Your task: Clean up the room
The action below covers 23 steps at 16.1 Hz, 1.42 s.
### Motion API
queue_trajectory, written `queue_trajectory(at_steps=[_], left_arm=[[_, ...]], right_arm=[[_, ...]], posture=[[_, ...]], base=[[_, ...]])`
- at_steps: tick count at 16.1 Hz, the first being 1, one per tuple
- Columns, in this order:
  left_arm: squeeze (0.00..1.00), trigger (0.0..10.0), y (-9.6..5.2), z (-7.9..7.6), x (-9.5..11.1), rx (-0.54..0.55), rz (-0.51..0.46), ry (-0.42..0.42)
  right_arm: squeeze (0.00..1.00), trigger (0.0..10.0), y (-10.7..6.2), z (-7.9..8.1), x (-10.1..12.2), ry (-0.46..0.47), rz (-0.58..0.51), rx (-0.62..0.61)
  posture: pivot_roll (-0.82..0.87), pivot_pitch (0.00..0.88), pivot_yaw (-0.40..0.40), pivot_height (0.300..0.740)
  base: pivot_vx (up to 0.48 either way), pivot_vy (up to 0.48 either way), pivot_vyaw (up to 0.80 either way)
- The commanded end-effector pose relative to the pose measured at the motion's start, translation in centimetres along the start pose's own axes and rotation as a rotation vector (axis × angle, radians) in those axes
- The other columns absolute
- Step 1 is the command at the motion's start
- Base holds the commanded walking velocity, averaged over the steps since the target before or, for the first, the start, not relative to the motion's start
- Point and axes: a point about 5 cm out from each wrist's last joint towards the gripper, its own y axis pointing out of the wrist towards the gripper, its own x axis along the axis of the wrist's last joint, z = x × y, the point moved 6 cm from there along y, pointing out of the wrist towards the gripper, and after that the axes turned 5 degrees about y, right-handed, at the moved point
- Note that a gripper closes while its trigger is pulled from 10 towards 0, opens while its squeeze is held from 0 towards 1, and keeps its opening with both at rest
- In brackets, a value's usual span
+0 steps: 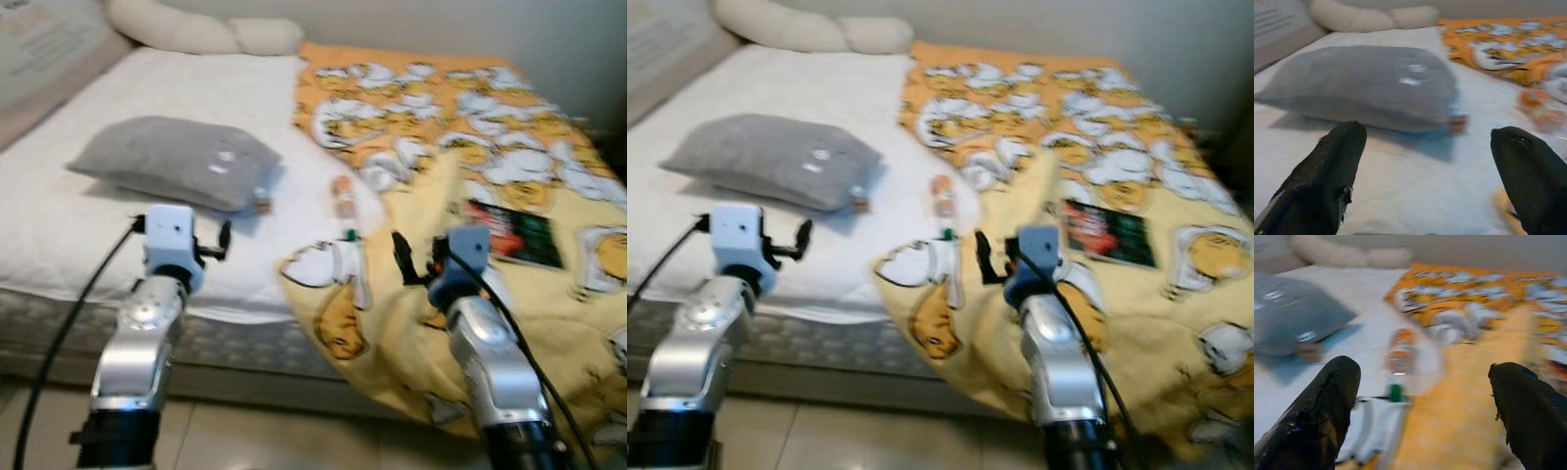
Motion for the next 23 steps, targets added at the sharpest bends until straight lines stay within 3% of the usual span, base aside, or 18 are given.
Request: queue_trajectory(at_steps=[1,4,7,15,18,22,23], left_arm=[[0.0,10.0,0.0,-0.1,0.1,-0.001,0.003,-0.001],[0.0,10.0,0.0,-0.1,0.1,-0.004,0.005,0.0],[0.0,10.0,0.1,-0.1,0.1,-0.008,0.007,0.002],[0.0,10.0,0.0,-0.2,0.1,-0.021,0.015,0.011],[0.0,10.0,-0.8,-0.2,-0.7,-0.03,0.036,0.019],[0.0,10.0,-2.0,-1.7,-1.7,-0.127,0.061,0.091],[0.0,10.0,-2.1,-1.8,-1.9,-0.148,0.068,0.118]], right_arm=[[1.0,10.0,0.1,-0.2,0.2,-0.003,0.002,-0.003],[1.0,10.0,0.1,0.4,0.0,-0.016,0.016,0.036],[1.0,10.0,0.1,0.7,-0.5,-0.023,0.033,0.042],[1.0,10.0,0.2,0.8,-0.7,0.003,0.044,0.046],[1.0,10.0,-0.4,0.8,-0.4,-0.001,0.044,0.057],[1.0,10.0,-0.3,-0.4,-1.3,0.002,0.119,-0.01],[0.64,10.0,-0.1,-0.4,-1.8,0.022,0.153,-0.013]], posture=[[0.1,0.0,-0.018,0.74],[0.1,0.0,-0.016,0.74],[0.1,0.0,-0.013,0.74],[0.11,0.0,-0.004,0.74],[0.11,0.0,0.0,0.74],[0.11,0.0,0.005,0.74],[0.11,0.0,0.008,0.74]], base=[[0.401,0.0,0.0],[0.404,0.0,0.0],[0.405,0.0,0.8],[0.401,0.0,0.0],[0.359,0.0,0.0],[0.0,0.0,0.0],[0.0,0.0,0.0]])
